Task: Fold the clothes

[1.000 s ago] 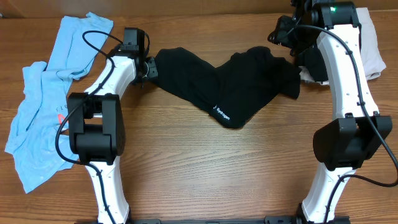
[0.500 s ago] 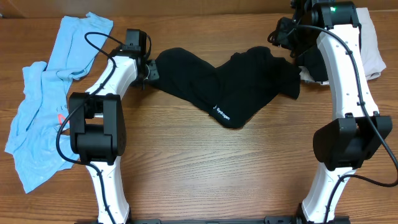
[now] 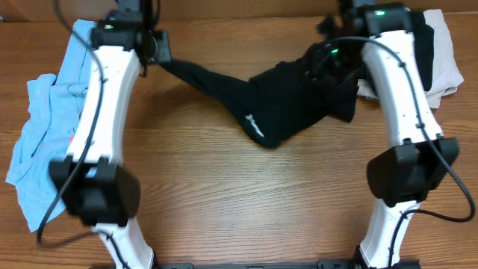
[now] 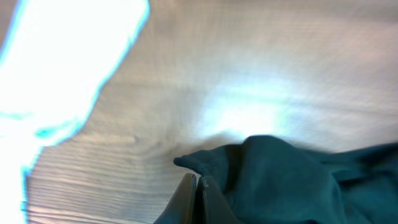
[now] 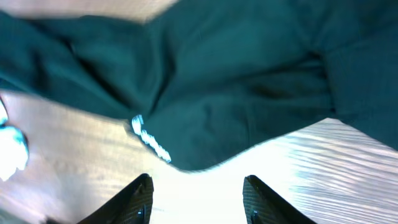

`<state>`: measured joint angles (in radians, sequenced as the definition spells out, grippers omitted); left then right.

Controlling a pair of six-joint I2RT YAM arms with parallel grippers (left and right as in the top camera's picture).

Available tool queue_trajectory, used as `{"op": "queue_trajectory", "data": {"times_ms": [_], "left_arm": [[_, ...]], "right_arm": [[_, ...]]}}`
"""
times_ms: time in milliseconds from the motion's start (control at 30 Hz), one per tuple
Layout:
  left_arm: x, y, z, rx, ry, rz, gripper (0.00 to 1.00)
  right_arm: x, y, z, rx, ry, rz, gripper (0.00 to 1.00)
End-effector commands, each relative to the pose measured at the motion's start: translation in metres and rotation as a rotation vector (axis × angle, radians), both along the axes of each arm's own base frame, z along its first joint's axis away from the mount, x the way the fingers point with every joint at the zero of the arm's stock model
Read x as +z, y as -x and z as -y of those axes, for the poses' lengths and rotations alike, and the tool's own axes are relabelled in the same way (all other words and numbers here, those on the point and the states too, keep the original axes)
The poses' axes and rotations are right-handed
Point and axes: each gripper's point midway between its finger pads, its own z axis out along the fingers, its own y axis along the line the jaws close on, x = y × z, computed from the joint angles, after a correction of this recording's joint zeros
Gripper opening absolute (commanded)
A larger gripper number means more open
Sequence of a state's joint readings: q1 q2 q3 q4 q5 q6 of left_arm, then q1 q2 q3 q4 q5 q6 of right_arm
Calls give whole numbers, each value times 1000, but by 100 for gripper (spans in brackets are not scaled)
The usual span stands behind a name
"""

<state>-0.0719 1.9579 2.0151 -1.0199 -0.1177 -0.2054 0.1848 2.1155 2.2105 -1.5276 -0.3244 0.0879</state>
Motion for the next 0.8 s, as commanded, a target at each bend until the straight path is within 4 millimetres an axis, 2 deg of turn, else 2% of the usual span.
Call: {"op": "queue_trajectory", "data": {"times_ms": [0, 167, 233, 267, 333, 433, 567, 767], "left_arm": [[33, 6, -11, 10, -45, 66, 4], [29, 6, -11, 10, -46, 56, 4], [29, 6, -11, 11, -46, 57, 4], [29, 6, -11, 11, -45, 57, 4], [30, 5, -11, 10, -46, 60, 4], [29, 6, -11, 10, -46, 55, 4], [28, 8, -11, 10, -46, 48, 4], [26, 9, -11, 10, -46, 39, 4]], "right_arm": [[2, 12, -32, 109, 22, 20, 52], [-14, 35, -75, 200, 27, -16, 57], [-35, 48, -95, 250, 35, -42, 64], [-40, 51, -98, 259, 37, -46, 65], [-62, 58, -109, 291, 55, -54, 72], [-99, 62, -114, 315, 93, -45, 81], [-137, 66, -108, 294, 126, -49, 80], [-167, 66, -109, 250, 106, -32, 78]]}}
